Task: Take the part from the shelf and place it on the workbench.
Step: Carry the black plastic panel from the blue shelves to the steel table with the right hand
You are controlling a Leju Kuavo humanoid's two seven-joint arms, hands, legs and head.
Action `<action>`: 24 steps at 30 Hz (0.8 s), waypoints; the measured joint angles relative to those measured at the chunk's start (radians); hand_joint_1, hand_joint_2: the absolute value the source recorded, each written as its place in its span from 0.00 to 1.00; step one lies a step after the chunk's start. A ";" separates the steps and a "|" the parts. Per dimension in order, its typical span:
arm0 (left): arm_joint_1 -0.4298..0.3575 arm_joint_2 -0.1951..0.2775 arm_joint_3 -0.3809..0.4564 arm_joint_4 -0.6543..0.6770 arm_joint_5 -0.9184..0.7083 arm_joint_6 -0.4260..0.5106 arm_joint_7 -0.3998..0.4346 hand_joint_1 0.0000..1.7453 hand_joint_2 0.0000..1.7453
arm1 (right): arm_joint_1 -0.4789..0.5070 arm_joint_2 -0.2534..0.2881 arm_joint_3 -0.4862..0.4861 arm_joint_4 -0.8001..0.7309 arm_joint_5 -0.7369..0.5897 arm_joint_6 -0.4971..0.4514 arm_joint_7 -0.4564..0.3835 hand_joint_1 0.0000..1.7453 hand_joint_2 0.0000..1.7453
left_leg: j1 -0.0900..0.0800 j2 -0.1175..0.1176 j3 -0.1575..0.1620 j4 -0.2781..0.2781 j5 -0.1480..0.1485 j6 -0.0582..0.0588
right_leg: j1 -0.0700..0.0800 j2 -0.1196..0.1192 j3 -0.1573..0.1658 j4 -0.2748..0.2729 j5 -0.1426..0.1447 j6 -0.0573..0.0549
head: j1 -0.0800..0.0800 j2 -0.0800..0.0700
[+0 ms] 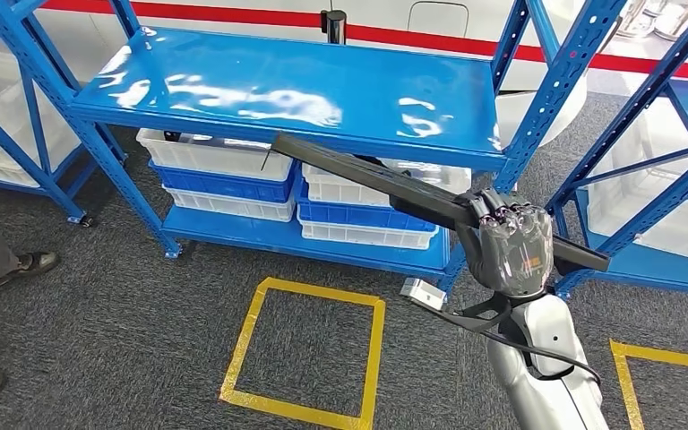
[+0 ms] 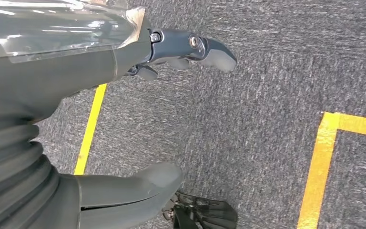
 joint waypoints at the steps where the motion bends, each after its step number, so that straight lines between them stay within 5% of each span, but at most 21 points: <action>1: 0.000 0.000 0.000 0.000 -0.001 0.003 -0.003 0.00 1.00 | 0.003 0.000 -0.001 -0.001 0.002 0.000 0.000 1.00 1.00 | 0.000 0.000 -0.003 0.002 0.002 -0.002 | -0.001 0.000 0.030 -0.045 0.018 0.009 | 0.000 0.000; 3: 0.000 -0.001 0.000 0.000 -0.001 0.007 -0.019 0.00 1.00 | 0.004 0.000 -0.007 -0.006 0.009 -0.001 -0.002 1.00 1.00 | -0.002 -0.003 -0.007 0.008 0.003 -0.008 | -0.004 0.003 0.118 -0.194 0.063 0.022 | 0.000 0.000; 5: -0.002 -0.002 0.002 0.000 0.000 0.014 -0.047 0.00 1.00 | 0.009 0.000 -0.014 -0.013 0.020 -0.003 -0.002 1.00 1.00 | -0.005 -0.007 -0.013 0.015 0.006 -0.018 | -0.002 0.007 0.163 -0.280 0.085 0.015 | -0.001 0.000; 9: -0.003 -0.005 0.005 -0.001 -0.007 0.098 -0.151 0.00 1.00 | 0.036 -0.004 -0.031 -0.026 0.044 -0.013 -0.002 1.00 1.00 | 0.000 -0.012 -0.029 0.032 -0.001 -0.041 | -0.004 -0.004 0.159 -0.286 0.097 -0.012 | -0.002 0.000; 13: -0.003 -0.008 0.014 -0.001 -0.008 0.126 -0.194 0.00 1.00 | 0.039 -0.003 -0.038 -0.027 0.047 -0.016 -0.006 1.00 1.00 | 0.007 -0.008 -0.125 0.252 -0.125 -0.061 | -0.009 -0.022 0.151 -0.288 0.105 -0.029 | -0.008 0.000; 15: -0.002 -0.009 0.021 -0.001 -0.004 0.129 -0.197 0.00 1.00 | 0.037 -0.003 -0.039 -0.025 0.044 -0.015 -0.011 1.00 1.00 | 0.008 -0.007 -0.147 0.308 -0.135 -0.064 | -0.007 -0.034 0.148 -0.287 0.106 -0.031 | -0.008 0.000; 18: -0.002 -0.009 0.028 -0.001 0.001 0.130 -0.196 0.00 1.00 | 0.027 -0.003 -0.039 -0.020 0.038 -0.014 -0.017 1.00 1.00 | 0.006 0.021 -0.053 0.138 -0.050 -0.055 | -0.004 -0.052 0.151 -0.287 0.106 -0.030 | -0.008 0.000; 20: -0.005 -0.009 0.031 -0.001 0.001 0.124 -0.189 0.00 1.00 | 0.017 -0.003 -0.039 -0.018 0.033 -0.014 -0.020 1.00 1.00 | 0.000 0.048 -0.003 0.039 -0.020 -0.044 | 0.004 -0.063 0.149 -0.285 0.105 -0.026 | -0.008 0.000; 24: -0.006 -0.010 0.038 -0.001 0.002 0.103 -0.177 0.00 1.00 | 0.007 -0.002 -0.038 -0.015 0.028 -0.014 -0.024 1.00 1.00 | -0.005 0.025 -0.004 0.015 -0.007 -0.016 | 0.009 -0.073 0.139 -0.275 0.098 -0.007 | -0.005 0.000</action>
